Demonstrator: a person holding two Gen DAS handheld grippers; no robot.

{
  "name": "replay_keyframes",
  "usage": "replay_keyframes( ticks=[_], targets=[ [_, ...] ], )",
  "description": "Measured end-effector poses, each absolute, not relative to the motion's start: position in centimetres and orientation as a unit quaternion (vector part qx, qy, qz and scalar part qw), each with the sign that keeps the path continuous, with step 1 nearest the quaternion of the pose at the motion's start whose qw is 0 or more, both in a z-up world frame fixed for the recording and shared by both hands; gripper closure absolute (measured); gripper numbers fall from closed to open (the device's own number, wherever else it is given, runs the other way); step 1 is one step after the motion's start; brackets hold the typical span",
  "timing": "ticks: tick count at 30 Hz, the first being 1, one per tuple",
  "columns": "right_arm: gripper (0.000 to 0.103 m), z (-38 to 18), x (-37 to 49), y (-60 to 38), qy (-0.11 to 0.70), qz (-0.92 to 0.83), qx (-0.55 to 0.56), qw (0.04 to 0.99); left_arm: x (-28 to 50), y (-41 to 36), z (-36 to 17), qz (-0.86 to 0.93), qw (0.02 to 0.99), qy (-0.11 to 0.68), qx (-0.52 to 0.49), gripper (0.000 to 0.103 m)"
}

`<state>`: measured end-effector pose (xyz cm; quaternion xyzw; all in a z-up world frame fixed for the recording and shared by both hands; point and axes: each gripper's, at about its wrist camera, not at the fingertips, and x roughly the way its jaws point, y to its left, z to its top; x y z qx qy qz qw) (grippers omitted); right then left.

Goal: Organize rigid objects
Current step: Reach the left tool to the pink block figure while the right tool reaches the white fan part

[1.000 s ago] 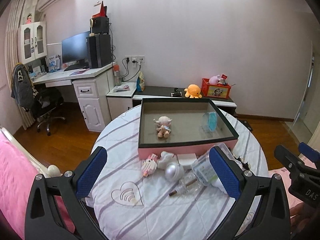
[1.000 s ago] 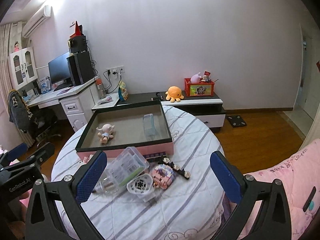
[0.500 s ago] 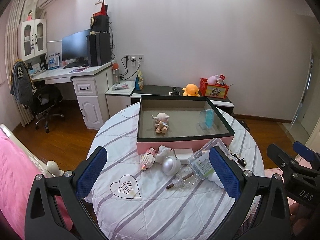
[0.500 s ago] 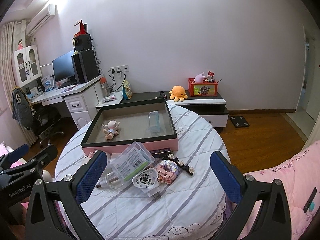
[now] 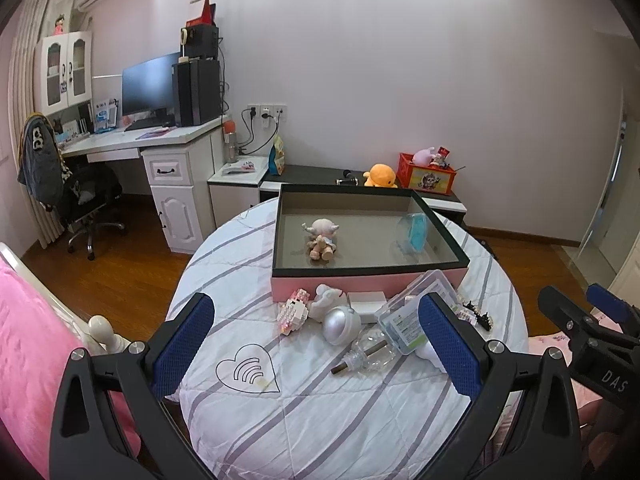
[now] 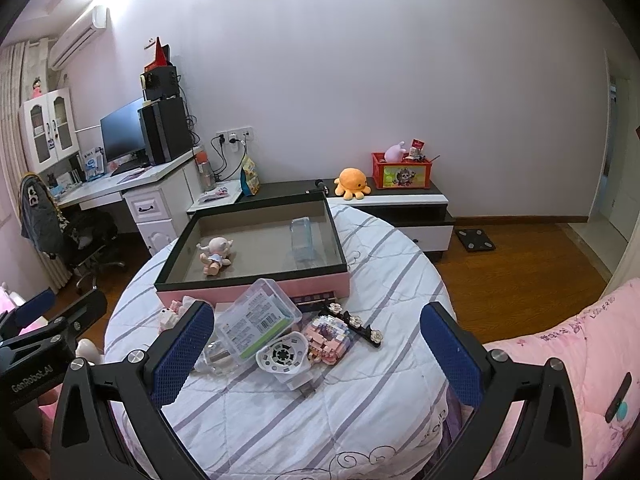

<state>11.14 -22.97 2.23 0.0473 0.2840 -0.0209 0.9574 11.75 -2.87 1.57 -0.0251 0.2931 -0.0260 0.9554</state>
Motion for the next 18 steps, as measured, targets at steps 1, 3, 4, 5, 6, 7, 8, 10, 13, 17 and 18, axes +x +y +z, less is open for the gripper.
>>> replay_keyframes(
  ticks=[1,3,4,5,6,7,8,10,13,17,18],
  targets=[
    [0.000,2.2,11.2,-23.1,0.285,-0.021,0.048,0.957,11.8,-3.0,1.4,-0.026,0.955,0.295,-0.025,0.000],
    [0.000,2.0,11.3,-23.2,0.288,-0.022,0.048,0.956,11.9,-2.9,1.2,-0.026,0.954,0.296,-0.024,0.000],
    [0.000,1.9,11.4,-23.3,0.289,-0.022,0.048,0.956,11.9,-2.8,1.0,-0.026,0.954,0.298,-0.024,0.000],
    [0.000,1.8,11.4,-23.4,0.291,-0.022,0.048,0.955,11.9,-2.9,0.8,-0.026,0.954,0.299,-0.023,0.000],
    [0.000,1.7,11.5,-23.5,0.292,-0.023,0.049,0.955,12.0,-2.8,0.6,-0.027,0.953,0.301,-0.023,0.000],
    [0.000,1.5,11.6,-23.6,0.295,-0.023,0.049,0.954,12.2,-2.7,0.2,-0.027,0.951,0.306,-0.023,0.000],
    [0.000,1.3,11.8,-23.6,0.297,-0.023,0.049,0.953,12.3,-2.6,-0.1,-0.027,0.950,0.310,-0.023,0.000],
    [0.000,0.8,12.1,-23.8,0.305,-0.023,0.049,0.951,12.6,-2.5,-0.8,-0.026,0.948,0.317,-0.022,0.000],
    [0.000,-0.3,12.8,-24.2,0.321,-0.026,0.050,0.945,13.1,-2.4,-1.8,-0.025,0.944,0.328,-0.019,0.000],
    [0.000,-1.9,13.6,-24.6,0.343,-0.030,0.048,0.938,13.9,-2.4,-2.9,-0.024,0.940,0.341,-0.018,0.000],
    [0.000,-2.4,13.8,-24.7,0.351,-0.030,0.047,0.935,14.1,-2.4,-3.2,-0.024,0.939,0.344,-0.017,0.000]
  ],
)
